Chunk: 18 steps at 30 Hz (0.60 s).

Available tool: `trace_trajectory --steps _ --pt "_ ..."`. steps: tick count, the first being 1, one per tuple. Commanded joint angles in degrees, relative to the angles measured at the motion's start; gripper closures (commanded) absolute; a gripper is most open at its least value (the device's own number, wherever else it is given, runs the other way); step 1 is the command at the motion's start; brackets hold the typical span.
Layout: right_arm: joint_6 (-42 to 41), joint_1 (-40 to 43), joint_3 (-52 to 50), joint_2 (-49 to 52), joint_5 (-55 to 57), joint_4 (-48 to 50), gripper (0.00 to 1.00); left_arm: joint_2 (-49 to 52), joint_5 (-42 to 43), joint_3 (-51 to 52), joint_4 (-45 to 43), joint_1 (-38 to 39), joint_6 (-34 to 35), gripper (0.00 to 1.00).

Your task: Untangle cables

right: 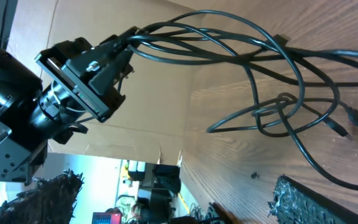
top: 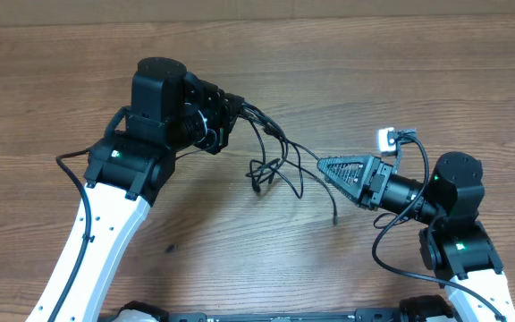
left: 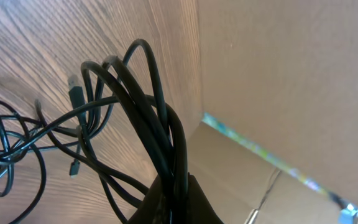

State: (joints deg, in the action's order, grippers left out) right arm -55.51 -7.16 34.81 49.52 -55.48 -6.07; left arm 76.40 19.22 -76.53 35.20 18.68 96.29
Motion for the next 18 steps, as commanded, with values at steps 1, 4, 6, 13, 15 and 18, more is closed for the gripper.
trace_trajectory --steps 1,4,6,13,15,18 --pt "-0.02 -0.02 0.5 0.24 -0.09 -0.59 0.0 -0.76 -0.35 -1.25 0.15 0.24 6.08 0.96" --pt "-0.02 -0.15 0.48 1.2 -0.09 -0.72 0.01 -0.76 -0.13 -1.25 0.15 0.26 10.43 0.96" --pt "-0.02 -0.72 0.48 2.08 -0.07 -0.7 0.03 -0.76 -0.09 -1.25 0.13 0.26 13.2 0.96" --pt "-0.02 -6.19 0.48 6.62 2.32 1.09 0.08 -0.76 0.33 -1.25 -1.2 0.92 19.56 0.96" --pt "-0.02 -7.72 0.48 7.48 2.93 2.21 0.11 -0.76 0.55 -1.25 -1.86 0.98 19.76 0.96" --pt "-0.02 -10.54 0.48 8.81 5.03 2.95 0.16 -0.76 1.38 -1.25 -2.12 1.01 21.09 0.96"
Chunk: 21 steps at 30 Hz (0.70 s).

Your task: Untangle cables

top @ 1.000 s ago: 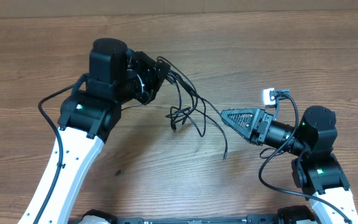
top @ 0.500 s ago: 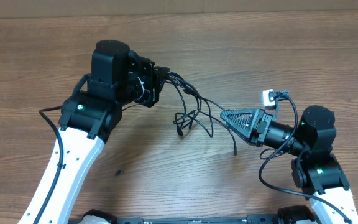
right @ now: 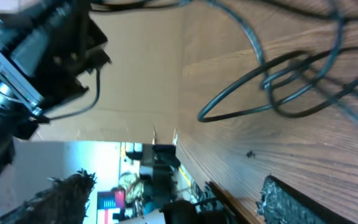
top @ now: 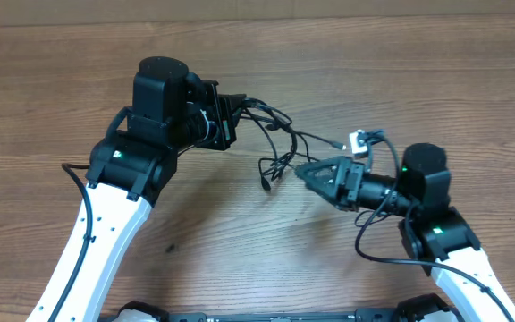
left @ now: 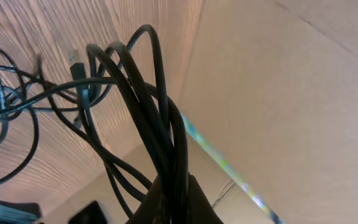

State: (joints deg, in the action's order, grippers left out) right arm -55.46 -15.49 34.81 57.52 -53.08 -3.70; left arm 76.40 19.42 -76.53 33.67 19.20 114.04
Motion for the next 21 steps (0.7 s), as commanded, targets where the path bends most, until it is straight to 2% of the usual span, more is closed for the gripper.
trace_trajectory --steps 1,5,10,21 --pt "-0.04 -3.06 0.48 1.18 3.63 0.37 0.18 -0.76 1.18 -1.25 -0.79 0.48 3.78 0.96" --pt "-0.04 -5.51 0.46 2.38 5.95 0.42 0.26 -0.76 1.2 -1.25 -1.16 0.48 5.35 0.96" --pt "-0.04 -6.78 0.44 2.69 9.01 0.37 0.44 -0.76 2.36 -1.25 -2.45 0.48 5.38 0.96" --pt "-0.07 -6.95 0.42 2.73 18.47 -2.78 0.55 -0.76 10.75 -1.25 -3.87 0.48 5.35 0.96"
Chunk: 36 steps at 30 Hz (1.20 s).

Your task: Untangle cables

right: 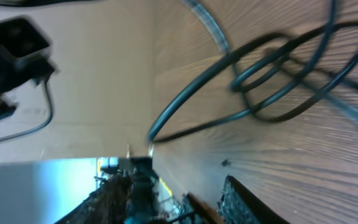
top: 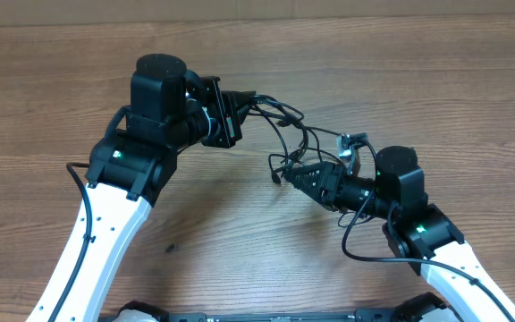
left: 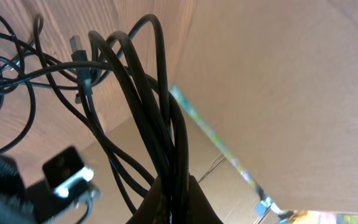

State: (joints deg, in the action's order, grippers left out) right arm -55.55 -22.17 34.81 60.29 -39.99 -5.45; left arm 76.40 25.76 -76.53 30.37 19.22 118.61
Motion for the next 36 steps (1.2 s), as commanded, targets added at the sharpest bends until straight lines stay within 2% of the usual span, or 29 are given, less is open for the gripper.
trace_trajectory --steps 1,12,21,36 --pt "0.02 -0.26 0.42 -0.04 6.43 -1.4 0.55 -0.76 4.79 -1.25 -0.55 0.46 0.79 0.95" --pt "-0.5 -0.26 0.42 -0.04 11.26 -1.09 0.56 -0.76 9.68 -1.25 -0.26 1.33 0.55 0.96" --pt "-1.51 -0.26 0.42 -0.04 11.91 -1.16 0.6 -0.76 9.68 -1.25 -0.37 2.93 0.81 0.96" --pt "-1.66 -0.26 0.42 0.02 13.29 -1.27 0.6 -0.76 10.14 -1.25 -2.4 2.99 0.81 0.96"
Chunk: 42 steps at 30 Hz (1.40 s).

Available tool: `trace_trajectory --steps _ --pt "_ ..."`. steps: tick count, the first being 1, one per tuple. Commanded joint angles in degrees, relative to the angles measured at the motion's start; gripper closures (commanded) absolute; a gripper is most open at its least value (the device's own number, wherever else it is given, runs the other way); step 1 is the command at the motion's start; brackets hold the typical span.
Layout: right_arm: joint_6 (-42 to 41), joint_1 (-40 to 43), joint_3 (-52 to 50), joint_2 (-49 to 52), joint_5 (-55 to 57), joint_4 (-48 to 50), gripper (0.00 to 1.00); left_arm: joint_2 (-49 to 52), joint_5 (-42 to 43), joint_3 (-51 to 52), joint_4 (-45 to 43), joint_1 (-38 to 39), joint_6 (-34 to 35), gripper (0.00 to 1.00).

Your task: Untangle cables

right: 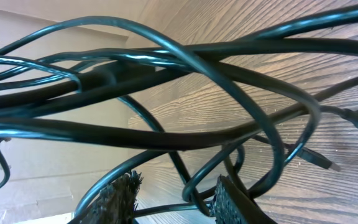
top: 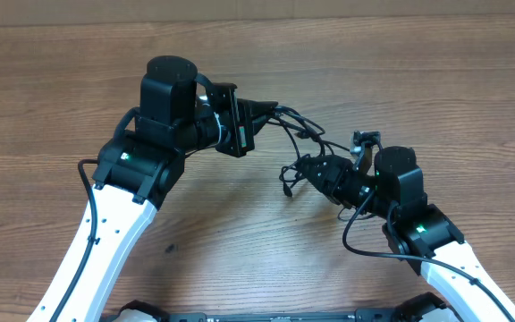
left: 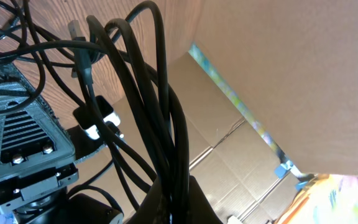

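A tangle of thin black cables [top: 300,134] hangs between my two grippers above the wooden table. My left gripper [top: 268,109] is shut on a thick bunch of strands [left: 160,118], which rise out of its jaws [left: 173,200]. My right gripper [top: 300,170] is open and pushed into the low end of the tangle. In the right wrist view several loops [right: 166,134] cross in front of its fingers [right: 114,200], and one loop hangs in the gap between them. Loose plug ends [right: 325,163] dangle near the table.
The brown wooden table [top: 436,72] lies under both arms. A cardboard wall runs along its far edge [top: 257,9]. A small white-and-black part [top: 362,139] sits on top of the right wrist. A dark speck [top: 170,248] marks the table at the front left.
My left gripper has shifted right with its bunch. The right fingers, which faced the loops from a short way off, now stand among them with a loop between. The cables have bunched closer.
At first the cables spread loosely over the table from my shut left gripper, with my right gripper wide open well to the right. The right gripper then stood nearer the tangle at each moment, its fingers less far apart. Now both grippers meet at the bunched cables.
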State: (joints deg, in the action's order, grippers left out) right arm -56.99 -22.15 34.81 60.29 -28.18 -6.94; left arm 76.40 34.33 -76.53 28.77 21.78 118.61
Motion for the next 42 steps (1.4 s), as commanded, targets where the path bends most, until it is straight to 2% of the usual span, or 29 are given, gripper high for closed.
trace_trajectory --steps 1,11,22,29,42 --pt "-0.5 -0.28 0.42 0.15 1.7 0.37 0.6 -0.76 1.55 -1.25 -0.83 0.44 0.81 0.96" --pt "-3.28 -0.7 0.42 3.58 1.6 2.12 0.71 -0.76 1.05 -1.25 -0.74 1.88 0.81 0.96" --pt "-4.33 -1.86 0.42 5.42 1.55 5.77 0.96 -0.76 -1.33 -1.25 -0.76 3.48 0.81 0.96" --pt "-4.28 -1.86 0.42 5.42 0.98 4.61 0.96 -0.76 -2.14 -1.25 -0.76 3.26 0.81 0.96" --pt "-4.26 -1.86 0.42 5.4 -2.36 3.67 0.96 -0.76 -17.0 -1.25 1.36 1.29 0.76 0.96"
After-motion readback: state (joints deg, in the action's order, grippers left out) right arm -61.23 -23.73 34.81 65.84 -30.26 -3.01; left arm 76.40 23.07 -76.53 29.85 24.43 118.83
